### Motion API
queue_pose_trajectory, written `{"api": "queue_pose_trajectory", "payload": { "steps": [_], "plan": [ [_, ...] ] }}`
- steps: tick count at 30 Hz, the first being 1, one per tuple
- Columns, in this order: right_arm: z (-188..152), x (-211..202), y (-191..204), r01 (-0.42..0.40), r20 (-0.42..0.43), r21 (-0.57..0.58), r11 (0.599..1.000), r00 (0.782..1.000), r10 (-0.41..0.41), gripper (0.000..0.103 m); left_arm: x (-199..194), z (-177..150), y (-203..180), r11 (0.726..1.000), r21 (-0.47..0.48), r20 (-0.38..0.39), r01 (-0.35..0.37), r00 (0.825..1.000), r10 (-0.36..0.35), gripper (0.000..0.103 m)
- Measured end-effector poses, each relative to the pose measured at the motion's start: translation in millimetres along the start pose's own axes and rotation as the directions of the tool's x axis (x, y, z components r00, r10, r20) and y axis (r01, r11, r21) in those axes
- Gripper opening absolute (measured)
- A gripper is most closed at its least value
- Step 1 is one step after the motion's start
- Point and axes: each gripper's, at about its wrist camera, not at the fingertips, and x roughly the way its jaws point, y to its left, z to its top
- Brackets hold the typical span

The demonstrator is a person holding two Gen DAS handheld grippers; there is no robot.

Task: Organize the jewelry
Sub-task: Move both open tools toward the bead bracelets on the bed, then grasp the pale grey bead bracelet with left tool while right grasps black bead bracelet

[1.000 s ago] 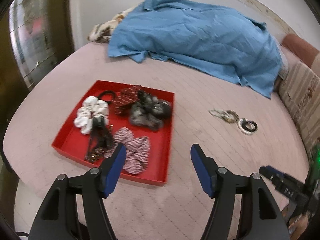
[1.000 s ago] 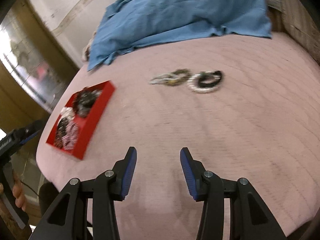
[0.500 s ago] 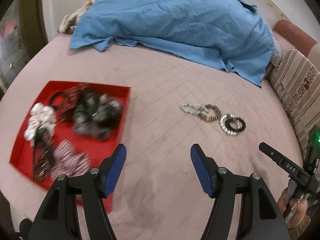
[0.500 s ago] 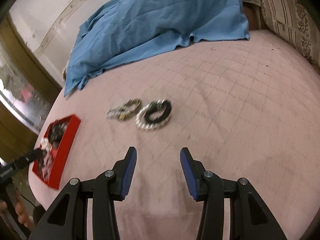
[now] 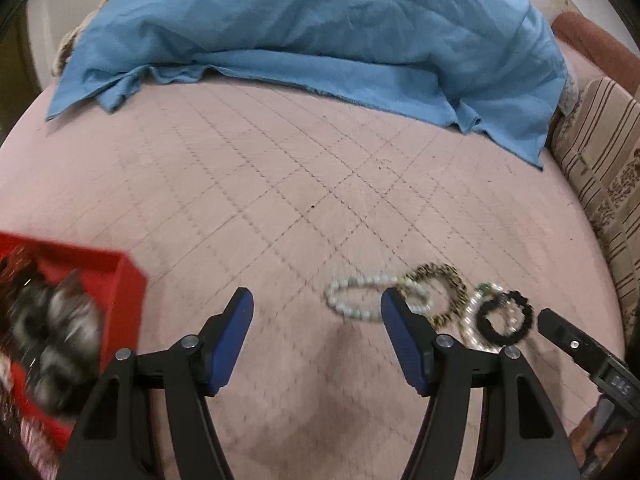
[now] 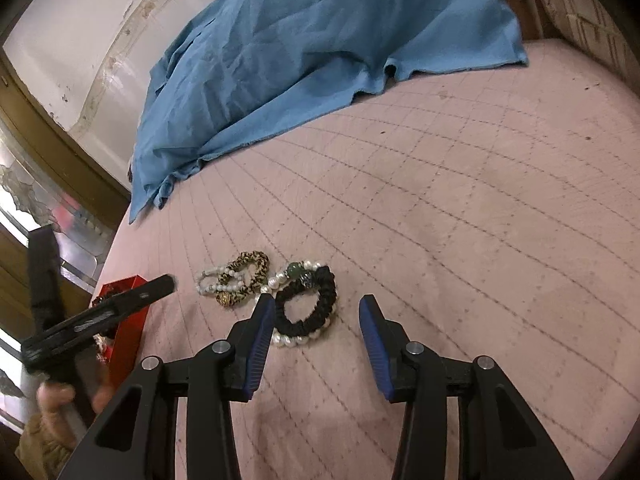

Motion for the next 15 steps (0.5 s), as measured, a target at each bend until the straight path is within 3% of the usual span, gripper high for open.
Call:
{"api": "queue_pose_trajectory", "payload": {
  "steps": [5, 11, 13, 15],
  "plan": [
    [4.7, 13.3, -2.6, -0.008, -0.009, 0.003, 1.000, 1.000, 0.008, 0.037, 20.5, 4.7, -7.4, 0.999, 0.033, -0.023, 0.031, 0.999, -0.030, 0.063],
    [4.1, 22.6, -5.5, -0.008, -0.020, 0.000, 1.000, 1.000, 0.008, 0.025, 27.0, -1.6, -24.5, 0.993, 0.119, 0.001, 0.011, 1.000, -0.011, 0.062],
    [3.6, 25.4, -4.1, -0.001, -0.025, -0.015, 1.000, 1.000, 0.000, 0.017, 27.0, -3.1, -27.4, 0.991, 0.133, 0.003, 0.004, 1.000, -0.004, 0.045],
    [2.8, 27.3, -4.0, 0.001, -0.032, -0.021, 1.000, 0.999, -0.002, 0.012, 27.7, -3.1, -29.1, 0.989, 0.147, -0.002, -0.037, 0.999, 0.038, 0.014]
  ]
}}
